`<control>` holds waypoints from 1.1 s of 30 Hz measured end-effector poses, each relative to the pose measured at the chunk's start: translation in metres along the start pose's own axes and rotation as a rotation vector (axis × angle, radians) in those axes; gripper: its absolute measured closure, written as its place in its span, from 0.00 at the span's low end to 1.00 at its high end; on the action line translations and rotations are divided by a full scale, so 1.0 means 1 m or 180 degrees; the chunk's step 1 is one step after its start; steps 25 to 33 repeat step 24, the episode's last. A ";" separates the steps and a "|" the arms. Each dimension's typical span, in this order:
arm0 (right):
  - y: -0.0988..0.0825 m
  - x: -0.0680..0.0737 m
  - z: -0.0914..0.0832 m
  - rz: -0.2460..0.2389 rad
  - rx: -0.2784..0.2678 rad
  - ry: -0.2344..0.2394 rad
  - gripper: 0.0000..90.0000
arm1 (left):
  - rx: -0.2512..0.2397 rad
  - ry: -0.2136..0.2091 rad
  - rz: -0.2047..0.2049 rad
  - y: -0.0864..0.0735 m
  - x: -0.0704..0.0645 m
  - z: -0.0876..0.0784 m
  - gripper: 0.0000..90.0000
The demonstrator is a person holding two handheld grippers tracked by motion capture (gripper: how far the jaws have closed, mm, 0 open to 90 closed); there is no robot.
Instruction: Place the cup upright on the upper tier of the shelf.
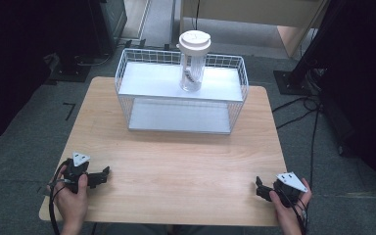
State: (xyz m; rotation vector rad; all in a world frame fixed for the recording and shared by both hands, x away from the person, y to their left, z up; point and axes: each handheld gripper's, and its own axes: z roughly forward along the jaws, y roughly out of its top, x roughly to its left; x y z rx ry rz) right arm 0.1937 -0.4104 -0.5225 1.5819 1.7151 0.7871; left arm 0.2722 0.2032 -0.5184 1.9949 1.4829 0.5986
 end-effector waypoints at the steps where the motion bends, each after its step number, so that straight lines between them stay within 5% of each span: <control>1: 0.000 0.001 0.001 -0.0038 0.0045 0.0007 0.00 | -0.0001 0.0000 -0.0001 0.000 0.000 0.000 0.00; 4: -0.001 0.002 0.001 -0.0050 0.0099 0.0025 0.00 | -0.0001 0.0001 0.0000 0.000 0.000 0.000 0.00; 6: -0.002 0.002 0.002 -0.0040 0.0342 0.0168 0.00 | 0.0000 0.0000 0.0000 0.000 0.000 0.000 0.00; 9: -0.004 -0.002 0.002 0.0110 0.0443 0.0343 0.00 | 0.0000 0.0001 0.0002 0.000 0.000 0.000 0.00; 33: -0.006 -0.001 -0.001 0.0091 0.0451 0.0367 0.00 | -0.0012 0.0002 -0.0011 0.000 0.000 0.000 0.00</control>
